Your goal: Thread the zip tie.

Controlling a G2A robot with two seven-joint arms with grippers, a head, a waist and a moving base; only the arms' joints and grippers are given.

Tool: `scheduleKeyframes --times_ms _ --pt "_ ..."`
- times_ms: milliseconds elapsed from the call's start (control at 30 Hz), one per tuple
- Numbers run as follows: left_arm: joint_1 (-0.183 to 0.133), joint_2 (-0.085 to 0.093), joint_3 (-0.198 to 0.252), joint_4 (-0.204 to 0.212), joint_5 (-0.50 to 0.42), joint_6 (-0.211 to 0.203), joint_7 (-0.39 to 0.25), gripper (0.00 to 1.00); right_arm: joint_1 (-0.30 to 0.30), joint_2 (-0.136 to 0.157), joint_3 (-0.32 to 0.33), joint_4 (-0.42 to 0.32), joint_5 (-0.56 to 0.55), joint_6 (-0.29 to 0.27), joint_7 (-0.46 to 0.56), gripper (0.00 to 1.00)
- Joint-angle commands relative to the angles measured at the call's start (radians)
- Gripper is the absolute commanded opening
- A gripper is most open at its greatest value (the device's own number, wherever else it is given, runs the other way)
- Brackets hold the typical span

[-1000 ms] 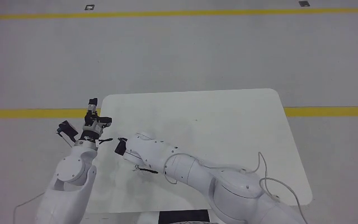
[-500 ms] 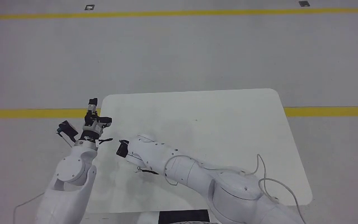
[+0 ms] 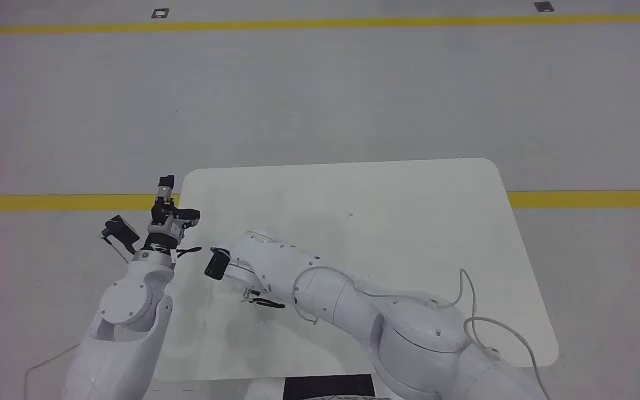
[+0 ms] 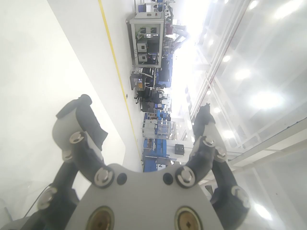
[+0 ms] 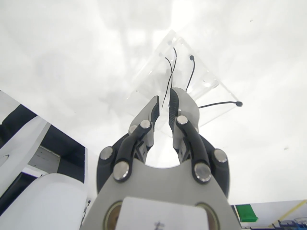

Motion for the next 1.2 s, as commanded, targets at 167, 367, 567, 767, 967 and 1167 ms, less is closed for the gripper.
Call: scheduleKeyframes --times_ms 167,367,567,767,967,1167 --pt "0.0 0.0 0.0 0.0 0.0 0.0 0.0 1.0 -0.003 -0.003 0.0 0.022 0.007 -0.016 -0.007 0.13" --pt "0.0 0.0 0.0 0.0 0.0 0.0 0.0 1.0 -0.01 -0.003 0.0 0.038 0.01 -0.031 -0.024 0.15" --pt "0.0 0.0 0.0 0.0 0.0 0.0 0.0 1.0 -0.012 -0.003 0.0 0.048 0.011 -0.036 -0.036 0.18" --pt "0.0 0.0 0.0 0.0 0.0 0.0 0.0 1.0 -0.017 -0.004 0.0 0.052 0.007 -0.038 -0.032 0.19" --pt "0.0 0.0 0.0 0.0 0.0 0.0 0.0 1.0 -0.019 -0.004 0.0 0.056 0.009 -0.04 -0.027 0.17" --pt "0.0 0.0 0.0 0.0 0.0 0.0 0.0 1.0 -0.021 -0.005 0.0 0.058 0.011 -0.041 -0.022 0.07"
